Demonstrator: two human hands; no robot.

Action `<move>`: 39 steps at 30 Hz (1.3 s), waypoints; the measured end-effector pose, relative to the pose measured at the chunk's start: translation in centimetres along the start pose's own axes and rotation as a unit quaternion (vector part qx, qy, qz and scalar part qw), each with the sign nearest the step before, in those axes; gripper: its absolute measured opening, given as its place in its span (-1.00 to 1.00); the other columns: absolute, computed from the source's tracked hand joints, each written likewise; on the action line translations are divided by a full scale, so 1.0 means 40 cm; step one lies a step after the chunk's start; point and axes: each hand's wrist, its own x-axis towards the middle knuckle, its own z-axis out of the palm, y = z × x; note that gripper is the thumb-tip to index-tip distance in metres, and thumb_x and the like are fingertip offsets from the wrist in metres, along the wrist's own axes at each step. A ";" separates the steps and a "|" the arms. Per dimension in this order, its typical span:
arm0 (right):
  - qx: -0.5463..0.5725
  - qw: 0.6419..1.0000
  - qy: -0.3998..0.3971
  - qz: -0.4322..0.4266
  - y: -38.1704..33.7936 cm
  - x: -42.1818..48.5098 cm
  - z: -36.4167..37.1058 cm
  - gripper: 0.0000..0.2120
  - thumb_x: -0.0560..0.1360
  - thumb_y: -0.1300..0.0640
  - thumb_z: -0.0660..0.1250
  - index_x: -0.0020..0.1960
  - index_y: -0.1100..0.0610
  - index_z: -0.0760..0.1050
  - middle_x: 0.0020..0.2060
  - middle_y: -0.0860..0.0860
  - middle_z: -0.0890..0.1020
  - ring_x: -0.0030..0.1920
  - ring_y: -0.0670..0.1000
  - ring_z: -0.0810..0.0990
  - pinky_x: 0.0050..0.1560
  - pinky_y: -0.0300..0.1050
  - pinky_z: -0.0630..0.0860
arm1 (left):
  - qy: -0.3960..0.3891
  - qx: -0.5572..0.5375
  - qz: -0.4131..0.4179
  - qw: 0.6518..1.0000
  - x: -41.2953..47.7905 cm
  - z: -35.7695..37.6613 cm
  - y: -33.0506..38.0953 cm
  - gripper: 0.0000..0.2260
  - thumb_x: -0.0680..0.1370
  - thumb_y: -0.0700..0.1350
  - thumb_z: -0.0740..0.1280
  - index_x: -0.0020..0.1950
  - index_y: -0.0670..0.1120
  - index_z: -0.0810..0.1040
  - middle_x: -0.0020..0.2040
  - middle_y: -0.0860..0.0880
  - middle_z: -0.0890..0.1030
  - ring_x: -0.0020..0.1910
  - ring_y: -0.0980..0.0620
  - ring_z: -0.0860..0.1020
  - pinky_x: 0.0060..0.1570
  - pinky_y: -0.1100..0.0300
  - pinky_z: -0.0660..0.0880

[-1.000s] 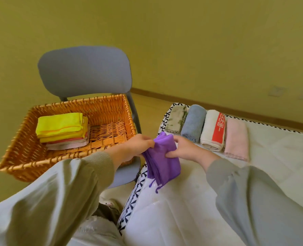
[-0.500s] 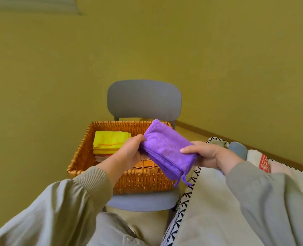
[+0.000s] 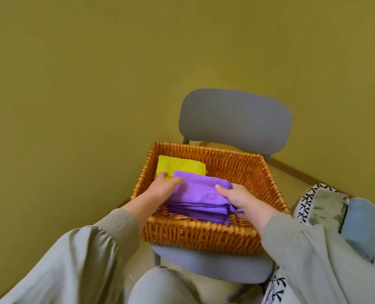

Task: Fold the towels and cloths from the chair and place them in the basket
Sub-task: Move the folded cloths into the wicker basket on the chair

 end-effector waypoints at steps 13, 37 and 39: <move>-0.007 0.968 -0.018 0.252 0.122 0.200 0.163 -0.63 0.59 0.48 -0.05 0.29 0.32 0.38 0.05 0.16 0.58 0.26 0.17 0.49 0.24 0.16 0.42 | 0.017 0.524 0.039 0.851 0.117 0.013 -0.091 -0.49 0.56 -0.23 0.17 0.48 -0.19 0.07 0.32 -0.21 0.41 0.25 -0.20 0.49 0.11 0.00 0.46; -0.394 0.876 0.143 -0.238 -0.048 0.237 0.128 -0.71 0.54 0.31 0.15 0.24 0.19 0.45 0.19 0.09 0.50 0.26 0.09 0.41 0.29 -0.06 0.35 | 0.160 0.367 0.346 0.848 0.261 -0.032 -0.043 -0.73 0.55 -0.22 0.16 0.11 -0.21 0.61 0.07 -0.13 0.61 0.08 -0.18 0.49 0.01 -0.04 0.49; -0.438 0.860 0.098 -0.241 -0.074 0.268 0.136 -0.69 0.58 0.26 0.14 0.31 0.18 0.41 0.26 0.09 0.48 0.31 0.08 0.37 0.33 -0.05 0.32 | 0.132 0.401 0.340 0.840 0.300 -0.031 -0.022 -0.71 0.56 -0.25 0.17 0.23 -0.19 0.55 0.18 -0.11 0.58 0.16 -0.14 0.46 0.11 -0.01 0.45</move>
